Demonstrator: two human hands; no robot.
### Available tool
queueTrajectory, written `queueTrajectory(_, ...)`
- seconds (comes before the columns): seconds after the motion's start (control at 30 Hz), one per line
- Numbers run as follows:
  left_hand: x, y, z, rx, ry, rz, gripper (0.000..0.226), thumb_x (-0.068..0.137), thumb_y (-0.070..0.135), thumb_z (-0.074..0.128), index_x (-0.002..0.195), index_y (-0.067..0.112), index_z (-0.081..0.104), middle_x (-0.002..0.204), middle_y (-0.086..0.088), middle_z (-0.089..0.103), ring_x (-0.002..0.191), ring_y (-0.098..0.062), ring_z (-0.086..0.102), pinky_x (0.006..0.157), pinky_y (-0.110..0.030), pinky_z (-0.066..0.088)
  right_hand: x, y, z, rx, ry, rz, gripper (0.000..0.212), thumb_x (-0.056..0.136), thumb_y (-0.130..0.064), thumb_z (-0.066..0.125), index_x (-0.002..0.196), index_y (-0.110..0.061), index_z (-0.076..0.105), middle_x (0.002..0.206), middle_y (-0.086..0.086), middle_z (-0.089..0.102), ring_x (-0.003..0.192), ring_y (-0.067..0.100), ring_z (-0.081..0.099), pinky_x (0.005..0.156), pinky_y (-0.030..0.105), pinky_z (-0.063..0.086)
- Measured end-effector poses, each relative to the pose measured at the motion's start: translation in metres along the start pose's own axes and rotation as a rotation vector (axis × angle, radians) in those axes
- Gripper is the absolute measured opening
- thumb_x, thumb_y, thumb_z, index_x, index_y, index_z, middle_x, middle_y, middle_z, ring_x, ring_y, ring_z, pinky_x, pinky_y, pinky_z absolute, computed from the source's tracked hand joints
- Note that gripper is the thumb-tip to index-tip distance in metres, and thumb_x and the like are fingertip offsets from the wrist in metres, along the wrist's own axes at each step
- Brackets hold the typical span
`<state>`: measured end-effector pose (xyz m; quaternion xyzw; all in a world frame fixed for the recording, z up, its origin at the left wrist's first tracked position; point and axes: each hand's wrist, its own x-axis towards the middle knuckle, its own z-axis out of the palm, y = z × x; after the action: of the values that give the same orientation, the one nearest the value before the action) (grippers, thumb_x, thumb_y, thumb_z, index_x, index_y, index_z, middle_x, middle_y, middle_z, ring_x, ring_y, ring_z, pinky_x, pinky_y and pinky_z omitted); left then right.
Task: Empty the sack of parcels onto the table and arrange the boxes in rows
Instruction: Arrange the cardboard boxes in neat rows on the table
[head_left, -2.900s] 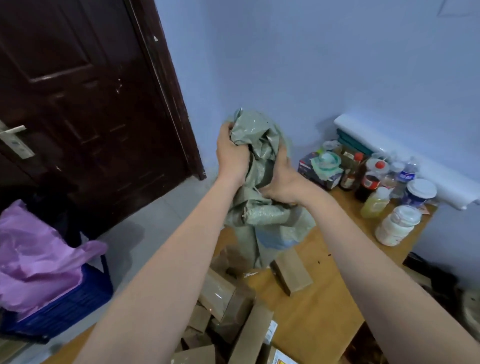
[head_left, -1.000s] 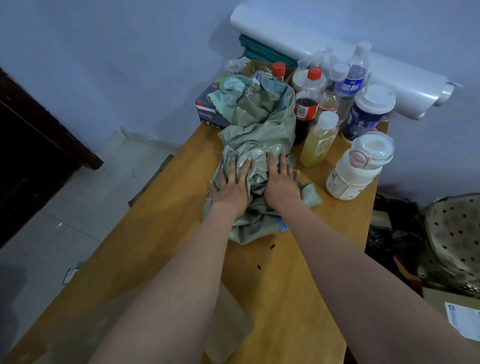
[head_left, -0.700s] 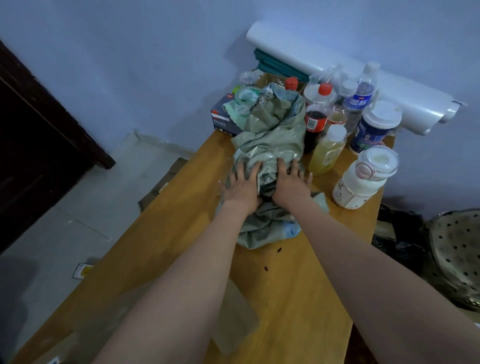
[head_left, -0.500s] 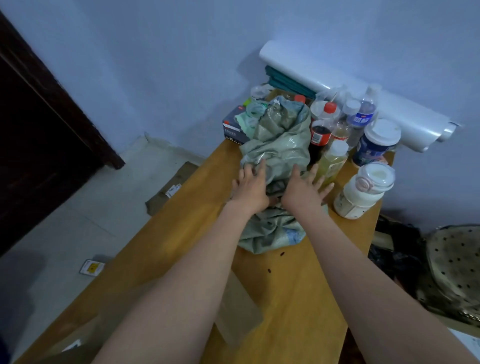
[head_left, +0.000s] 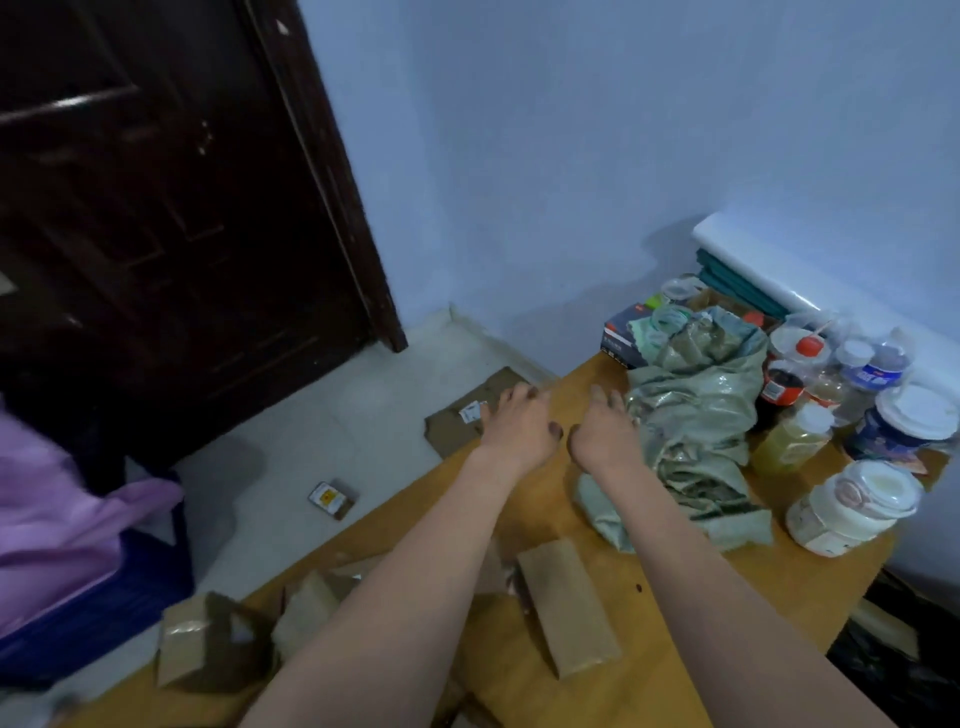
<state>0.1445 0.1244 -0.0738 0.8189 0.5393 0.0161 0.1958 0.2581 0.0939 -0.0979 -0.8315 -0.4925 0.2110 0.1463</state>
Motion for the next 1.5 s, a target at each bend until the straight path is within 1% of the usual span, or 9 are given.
queueTrajectory(0.2,-0.083,-0.075,-0.057,-0.013,0.091,-0.228,0.051,0.094,0.023,0.047,0.145,0.023,0.041,0.146,-0.010,0.038,0.138,-0.030,0.034,0.111,-0.056,0.025,-0.066,-0.111,0.021,0.024,-0.132,-0.249,0.066,0.093,-0.022,0.054,0.151,-0.011,0.025,0.155,0.017,0.028,0.141,0.036,0.032,0.117,0.048,0.023)
queueTrajectory(0.4,-0.175,-0.145,-0.092,-0.069,0.176,-0.446,0.051,0.097,0.025,0.045,0.147,0.026,0.038,0.148,-0.009,0.038,0.138,-0.031,0.035,0.112,-0.056,0.026,-0.139,-0.199,0.046,-0.053,-0.273,-0.430,0.062,0.094,-0.021,0.053,0.150,-0.010,0.028,0.150,0.017,0.036,0.136,0.036,0.039,0.114,0.048,0.031)
queueTrajectory(0.77,-0.351,-0.261,-0.089,-0.325,0.315,-0.833,0.047,0.091,0.025,0.055,0.138,0.025,0.051,0.140,-0.011,0.049,0.126,-0.032,0.050,0.103,-0.050,0.044,-0.290,-0.299,0.133,-0.114,-0.526,-0.657,0.055,0.092,-0.017,0.056,0.145,-0.012,0.038,0.138,0.015,0.052,0.122,0.034,0.054,0.096,0.040,0.049)
queueTrajectory(0.9,-0.384,-0.290,-0.065,-0.412,0.337,-0.863,0.046,0.093,0.021,0.054,0.138,0.018,0.051,0.141,-0.013,0.050,0.127,-0.030,0.050,0.104,-0.042,0.044,-0.308,-0.300,0.171,-0.160,-0.505,-0.623,0.060,0.091,-0.028,0.060,0.144,-0.020,0.032,0.134,0.016,0.047,0.117,0.036,0.054,0.094,0.044,0.051)
queueTrajectory(1.0,-0.400,-0.304,-0.049,-0.516,0.336,-0.889,0.042,0.095,0.019,0.053,0.137,0.017,0.051,0.139,-0.015,0.051,0.124,-0.030,0.052,0.102,-0.039,0.044,-0.307,-0.296,0.195,-0.226,-0.496,-0.562,0.064,0.090,-0.036,0.062,0.143,-0.023,0.030,0.140,0.018,0.038,0.122,0.038,0.048,0.096,0.047,0.048)
queueTrajectory(1.13,-0.415,-0.330,-0.025,-0.589,0.291,-0.940,0.040,0.096,0.019,0.050,0.136,0.017,0.051,0.130,-0.015,0.058,0.111,-0.032,0.059,0.090,-0.037,0.050,-0.297,-0.299,0.223,-0.296,-0.476,-0.515,0.079,0.090,-0.041,0.061,0.151,-0.035,0.011,0.152,0.022,0.017,0.129,0.044,0.041,0.100,0.050,0.046)
queueTrajectory(1.27,-0.424,-0.360,-0.008,-0.634,0.233,-0.974,0.039,0.098,0.021,0.046,0.137,0.018,0.050,0.127,-0.015,0.059,0.107,-0.032,0.060,0.080,-0.035,0.048,-0.288,-0.312,0.250,-0.394,-0.471,-0.474,0.081,0.090,-0.045,0.061,0.151,-0.038,0.008,0.153,0.024,0.013,0.121,0.043,0.050,0.095,0.046,0.049)
queueTrajectory(1.4,-0.419,-0.379,-0.001,-0.673,0.216,-0.953,0.040,0.098,0.019,0.046,0.137,0.019,0.049,0.125,-0.019,0.061,0.102,-0.034,0.062,0.077,-0.037,0.050,-0.282,-0.316,0.270,-0.451,-0.501,-0.405,0.074,0.090,-0.024,0.058,0.152,-0.025,0.017,0.147,0.026,0.023,0.115,0.041,0.055,0.090,0.042,0.052)
queueTrajectory(1.5,-0.416,-0.390,-0.002,-0.734,0.219,-0.902,0.042,0.098,0.013,0.047,0.140,0.019,0.047,0.126,-0.020,0.059,0.078,-0.022,0.061,0.060,-0.028,0.046,-0.283,-0.318,0.276,-0.444,-0.488,-0.379,0.071,0.089,-0.016,0.056,0.150,-0.021,0.021,0.137,0.023,0.032,0.107,0.036,0.058,0.084,0.039,0.052)
